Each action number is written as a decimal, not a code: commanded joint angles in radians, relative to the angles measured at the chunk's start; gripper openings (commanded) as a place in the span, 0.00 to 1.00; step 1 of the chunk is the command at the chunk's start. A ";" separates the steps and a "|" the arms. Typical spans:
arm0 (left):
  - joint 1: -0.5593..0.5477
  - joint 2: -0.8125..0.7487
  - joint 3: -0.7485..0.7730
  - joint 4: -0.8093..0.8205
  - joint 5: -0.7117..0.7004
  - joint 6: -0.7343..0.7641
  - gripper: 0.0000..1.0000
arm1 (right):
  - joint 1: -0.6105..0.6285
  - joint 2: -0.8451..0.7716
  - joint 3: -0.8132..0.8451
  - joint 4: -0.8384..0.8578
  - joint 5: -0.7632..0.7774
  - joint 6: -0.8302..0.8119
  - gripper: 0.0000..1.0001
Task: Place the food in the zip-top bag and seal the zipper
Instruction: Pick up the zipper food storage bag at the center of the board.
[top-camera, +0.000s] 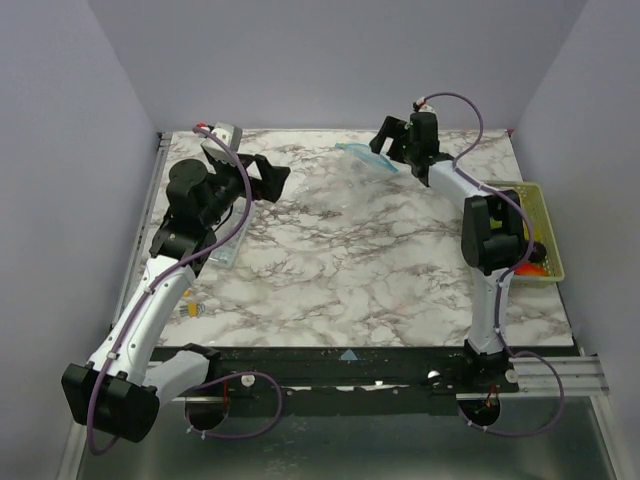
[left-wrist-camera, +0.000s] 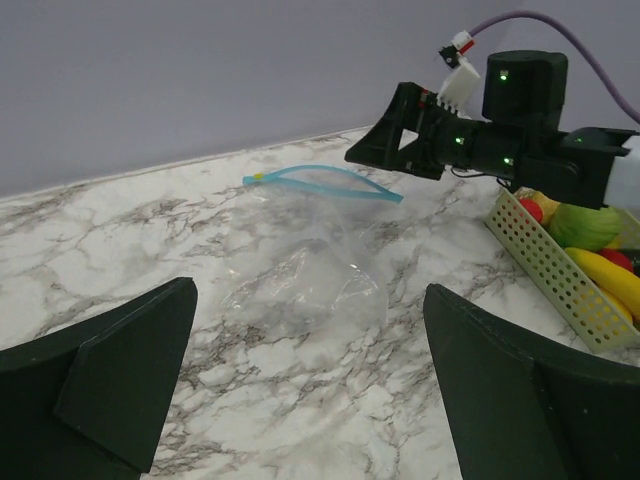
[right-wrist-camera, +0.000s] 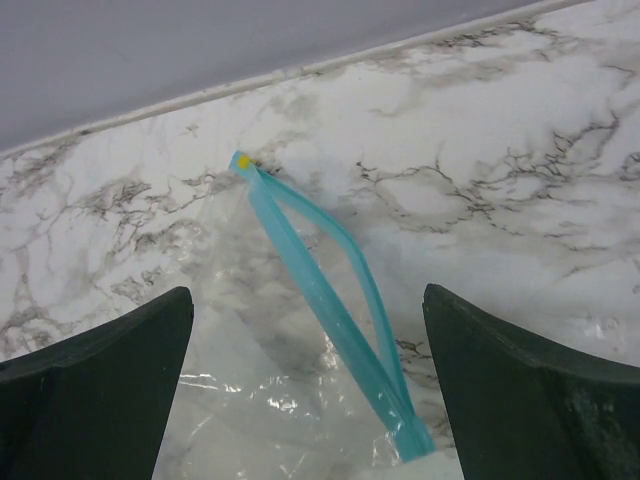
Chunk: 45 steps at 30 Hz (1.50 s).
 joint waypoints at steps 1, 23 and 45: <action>-0.011 -0.003 0.027 0.010 0.101 -0.022 0.99 | -0.062 0.126 0.163 -0.097 -0.339 -0.017 1.00; -0.022 0.041 0.039 0.029 0.201 -0.075 0.98 | -0.103 0.321 0.304 0.001 -0.903 0.193 0.48; -0.091 0.203 0.181 -0.251 0.240 -0.361 0.99 | 0.086 -0.390 -0.588 0.218 -0.605 0.196 0.01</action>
